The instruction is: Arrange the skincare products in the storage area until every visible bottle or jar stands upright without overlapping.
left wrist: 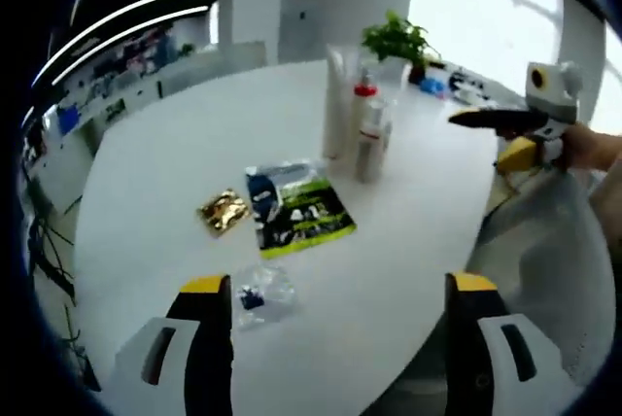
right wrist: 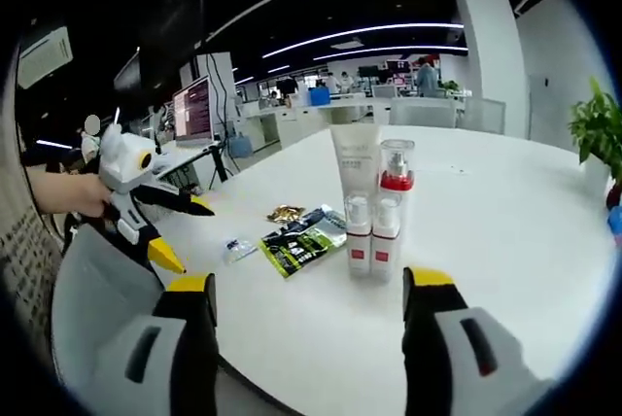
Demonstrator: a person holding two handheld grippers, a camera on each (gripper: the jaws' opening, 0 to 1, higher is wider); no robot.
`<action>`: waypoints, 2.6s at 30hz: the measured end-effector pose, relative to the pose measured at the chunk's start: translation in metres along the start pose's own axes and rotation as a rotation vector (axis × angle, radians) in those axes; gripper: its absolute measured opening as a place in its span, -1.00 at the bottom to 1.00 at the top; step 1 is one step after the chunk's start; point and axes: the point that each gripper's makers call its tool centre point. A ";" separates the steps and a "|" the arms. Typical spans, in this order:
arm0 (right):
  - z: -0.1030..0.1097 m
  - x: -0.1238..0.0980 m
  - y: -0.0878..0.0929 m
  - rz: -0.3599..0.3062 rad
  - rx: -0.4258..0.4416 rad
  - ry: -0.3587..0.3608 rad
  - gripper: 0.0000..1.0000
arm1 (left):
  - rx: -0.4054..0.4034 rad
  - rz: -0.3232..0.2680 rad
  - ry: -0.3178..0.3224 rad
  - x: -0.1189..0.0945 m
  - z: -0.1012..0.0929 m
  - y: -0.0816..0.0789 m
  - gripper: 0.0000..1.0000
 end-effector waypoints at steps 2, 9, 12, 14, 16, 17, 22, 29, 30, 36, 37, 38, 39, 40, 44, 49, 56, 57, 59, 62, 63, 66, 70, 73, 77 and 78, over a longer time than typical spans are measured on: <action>0.001 -0.001 -0.001 -0.004 0.001 -0.004 0.56 | -0.012 -0.005 -0.011 -0.005 0.002 0.002 0.79; 0.006 -0.006 -0.004 -0.015 0.002 -0.014 0.56 | -0.068 -0.024 -0.069 -0.025 0.005 0.011 0.83; 0.009 -0.009 -0.004 -0.019 0.004 -0.018 0.56 | -0.079 -0.032 -0.083 -0.031 0.006 0.013 0.83; 0.010 -0.010 -0.004 -0.016 0.001 -0.020 0.55 | -0.081 -0.031 -0.090 -0.034 0.006 0.014 0.82; 0.012 -0.010 -0.004 -0.014 -0.003 -0.022 0.55 | -0.081 -0.031 -0.097 -0.035 0.005 0.014 0.82; 0.012 -0.011 -0.004 -0.015 -0.002 -0.022 0.55 | -0.079 -0.030 -0.099 -0.036 0.005 0.015 0.82; 0.012 -0.010 -0.001 -0.009 -0.019 -0.023 0.53 | -0.080 -0.013 -0.100 -0.038 0.001 0.022 0.82; 0.011 -0.010 0.000 -0.011 -0.015 -0.021 0.52 | -0.077 0.000 -0.094 -0.036 -0.002 0.022 0.81; 0.011 -0.010 0.000 -0.011 -0.015 -0.021 0.52 | -0.076 0.001 -0.094 -0.035 -0.002 0.021 0.81; 0.012 -0.010 0.001 -0.007 -0.021 -0.025 0.52 | -0.070 0.005 -0.093 -0.030 -0.002 0.016 0.82; 0.012 -0.010 0.001 -0.006 -0.021 -0.025 0.52 | -0.070 0.008 -0.093 -0.028 -0.002 0.015 0.82; 0.012 -0.010 0.002 -0.004 -0.022 -0.025 0.52 | -0.069 0.011 -0.093 -0.027 -0.003 0.015 0.82; 0.012 -0.010 0.002 -0.004 -0.022 -0.025 0.52 | -0.067 0.013 -0.093 -0.025 -0.003 0.014 0.82; 0.011 -0.010 0.002 -0.002 -0.021 -0.025 0.52 | -0.061 0.017 -0.092 -0.022 -0.003 0.013 0.82; 0.011 -0.010 0.003 -0.001 -0.019 -0.025 0.52 | -0.043 0.034 -0.078 -0.010 -0.005 0.008 0.83; 0.011 -0.010 0.004 0.003 -0.023 -0.026 0.52 | -0.024 0.048 -0.077 0.012 -0.002 0.000 0.94; 0.009 -0.010 0.005 0.003 -0.017 -0.018 0.51 | 0.004 0.082 -0.063 0.042 -0.003 -0.012 0.94; 0.008 -0.010 0.005 0.002 -0.016 -0.017 0.51 | 0.011 0.085 -0.061 0.048 -0.003 -0.014 0.94; 0.008 -0.010 0.005 0.003 -0.012 -0.014 0.51 | 0.014 0.089 -0.064 0.057 -0.001 -0.018 0.94; 0.007 -0.010 0.006 0.004 -0.008 -0.013 0.50 | 0.012 0.103 -0.069 0.070 0.003 -0.022 0.94; 0.007 -0.010 0.006 0.004 -0.007 -0.013 0.50 | 0.014 0.107 -0.072 0.074 0.005 -0.022 0.94; 0.004 -0.010 0.006 0.002 0.000 -0.001 0.50 | 0.025 0.142 -0.091 0.090 0.016 -0.020 0.94; 0.000 -0.011 0.006 0.000 0.016 0.015 0.50 | 0.008 0.154 -0.103 0.104 0.020 -0.022 0.94; -0.001 -0.011 0.007 0.005 0.022 0.018 0.50 | -0.012 0.166 -0.111 0.113 0.022 -0.022 0.94; -0.003 -0.010 0.009 0.011 0.029 0.025 0.50 | -0.040 0.194 -0.128 0.124 0.024 -0.016 0.94; -0.004 -0.010 0.009 0.012 0.032 0.028 0.50 | -0.046 0.201 -0.135 0.125 0.026 -0.015 0.94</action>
Point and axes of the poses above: the point that each gripper's makers call its tool centre point, and the gripper's own axes: x roughly forward along the fingers, z roughly to its left, y roughly out of its underside, and after that the axes turned 3 degrees about -z, right-handed
